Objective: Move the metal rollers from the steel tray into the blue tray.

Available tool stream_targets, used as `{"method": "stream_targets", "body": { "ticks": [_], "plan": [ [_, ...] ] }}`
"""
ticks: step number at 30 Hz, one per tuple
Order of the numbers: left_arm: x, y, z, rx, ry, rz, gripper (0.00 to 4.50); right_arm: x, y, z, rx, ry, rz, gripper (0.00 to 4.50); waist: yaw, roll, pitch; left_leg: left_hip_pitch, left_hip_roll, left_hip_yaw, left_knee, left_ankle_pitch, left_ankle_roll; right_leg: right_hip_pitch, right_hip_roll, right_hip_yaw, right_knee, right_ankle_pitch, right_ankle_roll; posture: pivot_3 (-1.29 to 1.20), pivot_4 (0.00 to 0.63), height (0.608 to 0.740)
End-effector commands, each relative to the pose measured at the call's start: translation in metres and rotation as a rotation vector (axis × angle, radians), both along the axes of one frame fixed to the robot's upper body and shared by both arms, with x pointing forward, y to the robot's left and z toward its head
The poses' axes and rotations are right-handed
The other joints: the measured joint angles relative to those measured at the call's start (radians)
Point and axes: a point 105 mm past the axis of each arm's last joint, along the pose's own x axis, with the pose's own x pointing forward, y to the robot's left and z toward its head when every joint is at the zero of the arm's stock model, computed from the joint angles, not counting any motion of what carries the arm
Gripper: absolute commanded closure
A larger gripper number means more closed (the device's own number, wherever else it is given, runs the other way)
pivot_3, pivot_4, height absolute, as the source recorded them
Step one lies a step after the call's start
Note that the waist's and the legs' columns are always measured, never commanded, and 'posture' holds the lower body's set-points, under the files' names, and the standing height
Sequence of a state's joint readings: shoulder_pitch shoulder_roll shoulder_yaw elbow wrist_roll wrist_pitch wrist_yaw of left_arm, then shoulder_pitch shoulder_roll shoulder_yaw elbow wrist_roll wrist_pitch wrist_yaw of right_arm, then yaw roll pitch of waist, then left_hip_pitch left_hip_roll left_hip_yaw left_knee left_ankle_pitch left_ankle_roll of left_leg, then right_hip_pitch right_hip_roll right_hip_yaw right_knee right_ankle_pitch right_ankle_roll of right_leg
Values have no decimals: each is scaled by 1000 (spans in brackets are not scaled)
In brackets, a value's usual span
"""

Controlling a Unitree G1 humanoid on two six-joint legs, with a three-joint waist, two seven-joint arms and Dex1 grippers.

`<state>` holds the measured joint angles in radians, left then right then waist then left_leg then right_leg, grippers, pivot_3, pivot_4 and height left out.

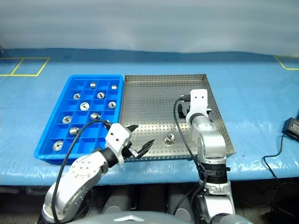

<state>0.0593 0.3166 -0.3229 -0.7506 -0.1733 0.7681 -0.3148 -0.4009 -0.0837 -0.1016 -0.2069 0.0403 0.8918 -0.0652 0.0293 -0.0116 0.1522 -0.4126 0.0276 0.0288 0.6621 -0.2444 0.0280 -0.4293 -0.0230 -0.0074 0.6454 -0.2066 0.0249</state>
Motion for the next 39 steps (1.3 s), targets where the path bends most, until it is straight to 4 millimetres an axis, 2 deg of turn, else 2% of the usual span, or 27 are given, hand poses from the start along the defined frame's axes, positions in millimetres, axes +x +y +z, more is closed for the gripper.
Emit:
{"method": "stream_targets", "body": {
  "ticks": [1,9,14,18,23,26,30,34,39],
  "plan": [
    [0,-2,6,-14,-27,-9,66,6,-24,12,-1,-53,-156,24,0,0,0,0,0,0,0,0,0,0,0,0,0,1,2,135,150,740],
    [0,-1,6,10,-42,-6,66,18,-24,-14,115,26,-262,24,-3,0,0,0,0,1,0,0,0,0,0,1,0,2,2,138,150,740],
    [0,-1,5,17,-47,4,66,17,-27,-29,146,73,-333,24,0,0,0,0,0,1,0,0,0,0,0,1,0,2,3,162,150,740],
    [0,0,5,16,-48,12,66,15,-23,-34,146,93,-331,883,2,0,0,0,0,1,0,0,0,0,0,2,0,2,4,169,150,740],
    [0,1,5,16,-49,23,66,14,-16,-31,140,95,-316,2581,1,1,0,0,0,1,0,0,0,0,0,2,0,2,4,180,150,740],
    [0,1,5,16,-49,31,66,13,-8,-26,139,94,-279,2659,3,1,0,0,0,1,0,0,0,0,0,1,0,2,4,199,150,740],
    [2,5,6,4,-54,73,66,14,17,-11,135,74,-153,2659,5,1,1,0,0,1,0,0,1,0,0,2,0,2,4,221,150,740],
    [8,18,10,-13,-84,208,66,15,72,16,124,11,137,2659,8,1,1,0,0,1,-1,0,1,-1,0,1,0,2,4,252,150,740],
    [17,41,19,-45,-141,402,66,4,138,45,121,-74,468,2659,23,1,1,0,1,-1,-1,0,0,0,0,0,0,2,4,330,150,740]
  ]
}}
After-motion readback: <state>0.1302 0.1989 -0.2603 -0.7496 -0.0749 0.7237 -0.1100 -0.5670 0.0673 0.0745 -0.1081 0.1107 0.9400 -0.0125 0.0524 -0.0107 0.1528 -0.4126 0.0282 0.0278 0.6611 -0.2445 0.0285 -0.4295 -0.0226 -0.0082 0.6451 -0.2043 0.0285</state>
